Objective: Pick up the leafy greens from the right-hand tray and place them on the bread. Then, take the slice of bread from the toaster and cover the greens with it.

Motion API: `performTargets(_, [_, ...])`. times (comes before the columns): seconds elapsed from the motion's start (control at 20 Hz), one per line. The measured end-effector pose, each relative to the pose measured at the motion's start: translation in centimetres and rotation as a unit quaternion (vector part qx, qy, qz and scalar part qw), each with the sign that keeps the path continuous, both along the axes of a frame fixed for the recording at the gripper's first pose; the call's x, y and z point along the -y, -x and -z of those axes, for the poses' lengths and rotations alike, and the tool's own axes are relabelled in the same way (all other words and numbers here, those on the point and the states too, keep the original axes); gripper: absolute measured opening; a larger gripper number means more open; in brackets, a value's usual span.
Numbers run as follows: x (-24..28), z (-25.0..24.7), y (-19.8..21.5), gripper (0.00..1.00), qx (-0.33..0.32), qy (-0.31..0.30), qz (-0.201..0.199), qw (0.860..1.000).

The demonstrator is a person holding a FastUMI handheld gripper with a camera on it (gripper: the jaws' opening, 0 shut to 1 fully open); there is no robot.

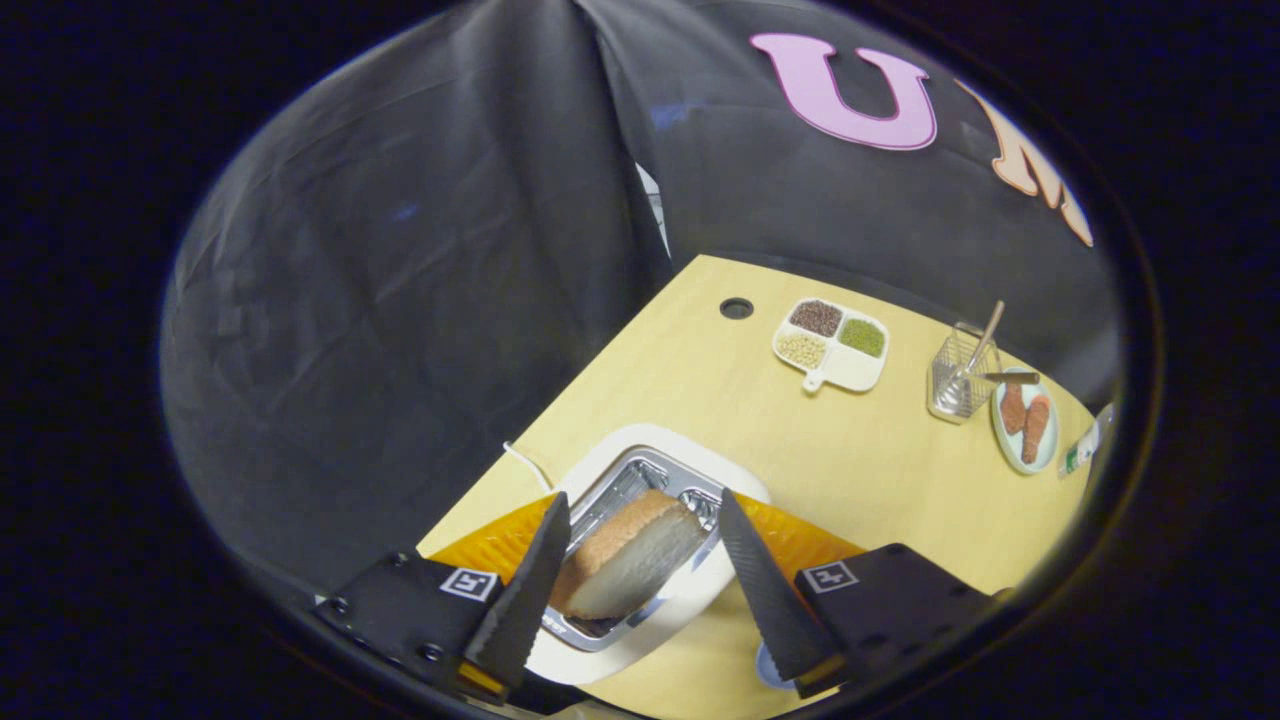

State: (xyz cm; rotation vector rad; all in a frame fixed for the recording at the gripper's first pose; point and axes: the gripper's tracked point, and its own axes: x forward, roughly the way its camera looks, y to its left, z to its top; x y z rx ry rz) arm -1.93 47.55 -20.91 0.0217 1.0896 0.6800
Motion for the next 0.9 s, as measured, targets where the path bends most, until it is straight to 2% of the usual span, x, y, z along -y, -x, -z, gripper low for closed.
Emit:
performTargets(0.3, [1.3, 0.4, 0.4, 0.48, -0.001, 0.008, 0.001, 1.0])
performTargets(0.35, [2.0, 0.0, -0.4, 0.48, 0.009, 0.01, 0.016, 1.0])
performTargets(0.45, [1.9, -0.2, 1.2, 0.18, -0.014, -0.006, 0.013, 1.0])
performTargets(0.5, [2.1, -0.3, 0.4, 0.18, -0.006, -0.011, 0.02, 1.0])
performTargets(0.6, [2.4, -0.5, 0.9, 0.09, -0.011, -0.026, 0.02, 0.999])
performTargets(0.7, [3.1, -1.3, 0.9, 0.08, -0.008, -0.036, 0.016, 0.999])
performTargets(0.9, [4.3, -3.1, 0.7, 0.08, -0.009, -0.079, 0.037, 0.996])
